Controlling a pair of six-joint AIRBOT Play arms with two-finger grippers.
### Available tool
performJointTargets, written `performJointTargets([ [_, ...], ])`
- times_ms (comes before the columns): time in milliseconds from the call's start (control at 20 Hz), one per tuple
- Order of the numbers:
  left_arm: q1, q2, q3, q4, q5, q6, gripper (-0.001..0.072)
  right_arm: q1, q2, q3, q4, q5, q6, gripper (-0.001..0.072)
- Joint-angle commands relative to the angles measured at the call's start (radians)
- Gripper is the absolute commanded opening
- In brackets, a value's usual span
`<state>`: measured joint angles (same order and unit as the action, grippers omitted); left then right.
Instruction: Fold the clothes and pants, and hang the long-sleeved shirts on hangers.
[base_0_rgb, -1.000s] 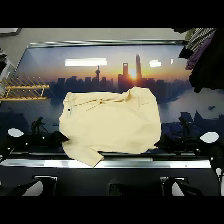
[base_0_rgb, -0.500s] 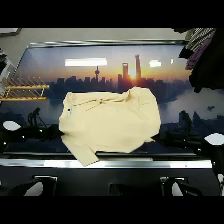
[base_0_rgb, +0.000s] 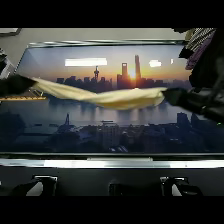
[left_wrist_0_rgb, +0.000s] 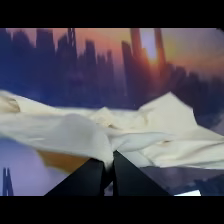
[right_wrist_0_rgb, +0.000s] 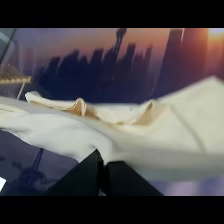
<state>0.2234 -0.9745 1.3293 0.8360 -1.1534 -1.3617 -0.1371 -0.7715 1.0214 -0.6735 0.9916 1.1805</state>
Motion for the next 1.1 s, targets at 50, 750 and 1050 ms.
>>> performJointTargets([
  [50,0.000,0.113,0.322,0.136,-0.065,-0.135,0.0012,0.022,0.064,0.440,-0.153,0.102,0.091,0.0031],
  [750,0.000,0.253,0.366,0.362,-0.233,-0.335,0.0012,0.022,-0.039,0.742,-0.308,0.357,0.324,0.0032],
  [1050,-0.023,-0.156,0.180,0.361,-0.123,-0.245,0.0012,0.023,-0.410,0.566,-0.283,0.360,0.317,0.0032],
])
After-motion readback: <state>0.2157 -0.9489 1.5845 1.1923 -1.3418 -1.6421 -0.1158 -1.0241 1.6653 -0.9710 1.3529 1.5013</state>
